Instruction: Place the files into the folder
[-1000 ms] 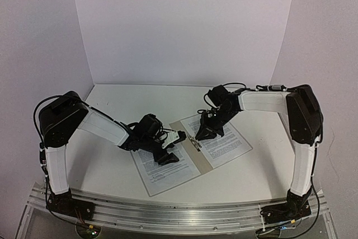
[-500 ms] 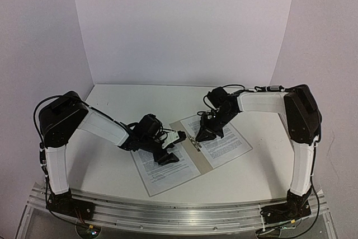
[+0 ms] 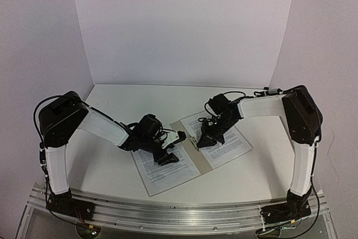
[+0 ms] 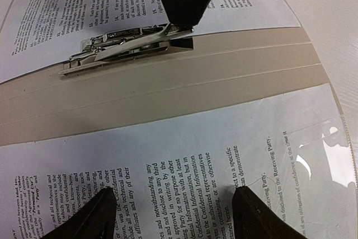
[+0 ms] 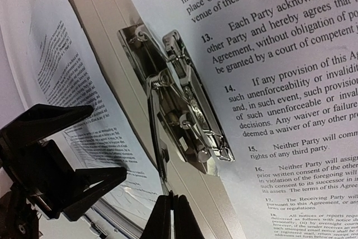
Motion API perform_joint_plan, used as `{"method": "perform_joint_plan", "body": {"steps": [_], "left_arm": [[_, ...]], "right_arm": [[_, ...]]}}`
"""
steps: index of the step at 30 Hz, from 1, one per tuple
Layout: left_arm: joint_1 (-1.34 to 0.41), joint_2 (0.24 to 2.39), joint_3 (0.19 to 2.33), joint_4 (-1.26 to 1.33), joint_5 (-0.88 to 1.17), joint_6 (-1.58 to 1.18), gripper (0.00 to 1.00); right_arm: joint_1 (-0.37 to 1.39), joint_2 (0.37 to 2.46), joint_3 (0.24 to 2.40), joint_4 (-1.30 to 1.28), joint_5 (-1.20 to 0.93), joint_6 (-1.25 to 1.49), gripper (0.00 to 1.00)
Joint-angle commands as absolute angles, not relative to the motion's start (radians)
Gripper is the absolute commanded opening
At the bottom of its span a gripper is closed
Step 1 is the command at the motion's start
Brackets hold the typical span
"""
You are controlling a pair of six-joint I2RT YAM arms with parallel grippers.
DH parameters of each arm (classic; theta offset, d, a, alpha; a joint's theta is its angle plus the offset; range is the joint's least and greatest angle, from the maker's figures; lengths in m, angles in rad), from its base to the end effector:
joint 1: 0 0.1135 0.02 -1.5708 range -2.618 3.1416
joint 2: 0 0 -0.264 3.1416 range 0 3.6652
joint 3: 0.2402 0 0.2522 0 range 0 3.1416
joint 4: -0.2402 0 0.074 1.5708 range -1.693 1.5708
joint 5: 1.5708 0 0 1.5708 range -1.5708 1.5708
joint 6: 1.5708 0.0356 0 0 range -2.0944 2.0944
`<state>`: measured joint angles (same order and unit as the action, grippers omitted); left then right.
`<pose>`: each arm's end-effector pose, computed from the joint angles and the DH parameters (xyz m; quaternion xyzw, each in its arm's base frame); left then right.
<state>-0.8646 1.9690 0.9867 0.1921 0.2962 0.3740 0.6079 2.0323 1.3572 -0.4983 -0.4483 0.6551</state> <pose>0.2415 -0.2991 0.1096 0.5767 0.7122 -0.2238 0.3319 0.3256 0.2453 0.1458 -0.0213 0.9566 0.2895 0.0267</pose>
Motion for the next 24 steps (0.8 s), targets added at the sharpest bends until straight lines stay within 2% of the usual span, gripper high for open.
{"method": "perform_joint_plan", "body": {"steps": [1,24], "left_arm": [[-0.856,1.993,0.964,0.138,0.293,0.394,0.71],[-0.852,1.994,0.964,0.134,0.308,0.394,0.71]], "right_arm": [[0.614,2.042,1.329,-0.566,-0.334,0.631,0.01],[0.613,2.096,1.315,-0.565,-0.141,0.579,0.00]]}}
